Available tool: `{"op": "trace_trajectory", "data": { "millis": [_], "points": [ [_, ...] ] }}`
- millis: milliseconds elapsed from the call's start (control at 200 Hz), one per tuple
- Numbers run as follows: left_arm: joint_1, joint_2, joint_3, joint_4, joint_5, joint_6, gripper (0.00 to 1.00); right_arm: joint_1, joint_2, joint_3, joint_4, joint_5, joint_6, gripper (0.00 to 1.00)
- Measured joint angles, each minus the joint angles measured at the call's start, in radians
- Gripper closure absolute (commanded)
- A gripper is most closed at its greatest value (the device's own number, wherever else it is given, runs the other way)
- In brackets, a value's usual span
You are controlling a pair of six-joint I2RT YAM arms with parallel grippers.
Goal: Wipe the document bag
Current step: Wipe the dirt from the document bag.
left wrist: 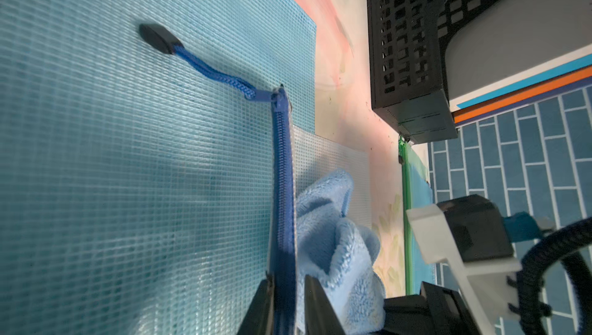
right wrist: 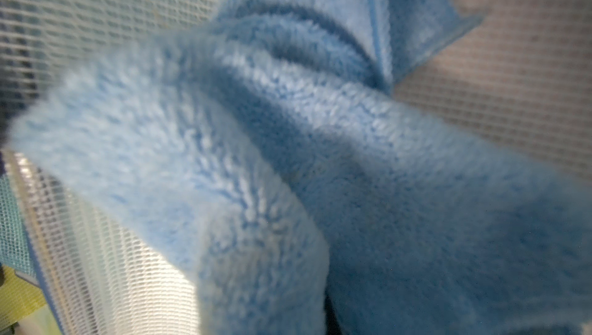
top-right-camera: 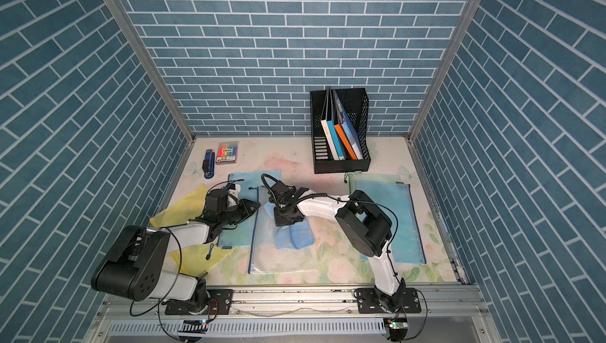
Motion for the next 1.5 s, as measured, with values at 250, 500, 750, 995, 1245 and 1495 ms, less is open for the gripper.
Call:
{"op": "trace_trajectory", "data": {
  "millis": [250,500,750,995,1245,1495],
  "points": [
    [0.002,0.052,0.014,-0.058,-0.018,0.046,0.78,0.0,0.0,0.0,0.0,0.0,0.0,1.0],
    [0.002,0.052,0.047,-0.131,-0.033,0.108,0.93,0.0,0.0,0.014,-0.018,0.004,-0.001,1.0],
    [0.002,0.052,0.053,-0.154,-0.038,0.128,0.96,0.002,0.052,0.163,-0.074,-0.012,-0.004,1.0],
    [0.002,0.052,0.053,-0.155,-0.039,0.128,0.98,0.019,0.22,0.359,-0.032,-0.093,0.0,1.0],
    [0.002,0.052,0.052,-0.16,-0.042,0.122,1.0,-0.047,0.117,0.147,0.066,-0.103,0.03,1.0],
    [0.002,0.078,0.048,-0.112,-0.031,0.082,1.0,-0.231,-0.019,-0.011,-0.032,-0.002,-0.018,1.0]
  ]
}}
